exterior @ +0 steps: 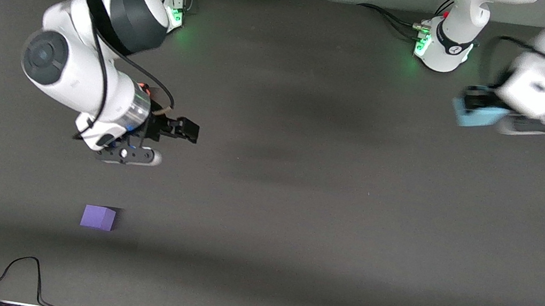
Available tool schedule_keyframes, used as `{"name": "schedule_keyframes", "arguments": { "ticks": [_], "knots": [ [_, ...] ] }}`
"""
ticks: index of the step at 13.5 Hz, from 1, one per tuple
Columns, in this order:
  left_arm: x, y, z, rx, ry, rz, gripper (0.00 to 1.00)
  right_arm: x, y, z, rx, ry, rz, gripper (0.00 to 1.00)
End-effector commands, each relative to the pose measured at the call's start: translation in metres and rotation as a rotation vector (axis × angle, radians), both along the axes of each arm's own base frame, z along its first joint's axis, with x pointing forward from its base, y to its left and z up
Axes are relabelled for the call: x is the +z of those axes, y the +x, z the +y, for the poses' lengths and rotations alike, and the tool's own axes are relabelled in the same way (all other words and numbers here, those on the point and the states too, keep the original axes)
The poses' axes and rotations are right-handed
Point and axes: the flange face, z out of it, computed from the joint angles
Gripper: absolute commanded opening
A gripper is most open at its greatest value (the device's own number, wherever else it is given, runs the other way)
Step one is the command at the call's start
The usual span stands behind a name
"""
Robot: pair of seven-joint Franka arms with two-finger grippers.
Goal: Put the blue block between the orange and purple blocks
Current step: 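Grasp and lift the blue cube with the left gripper toward the table middle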
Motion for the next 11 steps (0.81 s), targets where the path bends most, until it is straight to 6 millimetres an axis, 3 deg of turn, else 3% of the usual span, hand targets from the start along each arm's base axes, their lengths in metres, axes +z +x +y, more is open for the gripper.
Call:
{"name": "schedule_keyframes", "arguments": {
  "ticks": [1,3,7,10,11],
  "knots": [
    [-0.018,0.019,-0.114,0.147,-0.01,0.025,0.28,-0.004,0.001,0.016,0.01,0.021,-0.001,1.0],
    [-0.048,0.019,-0.17,0.214,-0.049,0.002,0.28,-0.011,0.004,0.017,0.027,0.026,-0.013,1.0],
    [-0.116,0.005,-0.252,0.307,-0.048,-0.032,0.27,-0.022,0.003,0.011,0.087,0.03,-0.004,1.0],
    [-0.179,-0.013,-0.307,0.382,-0.055,-0.048,0.27,-0.021,0.005,0.021,0.069,0.096,-0.018,1.0],
    [-0.204,-0.023,-0.327,0.398,-0.067,-0.047,0.27,-0.037,0.012,0.024,0.069,0.097,-0.03,1.0]
  ]
}}
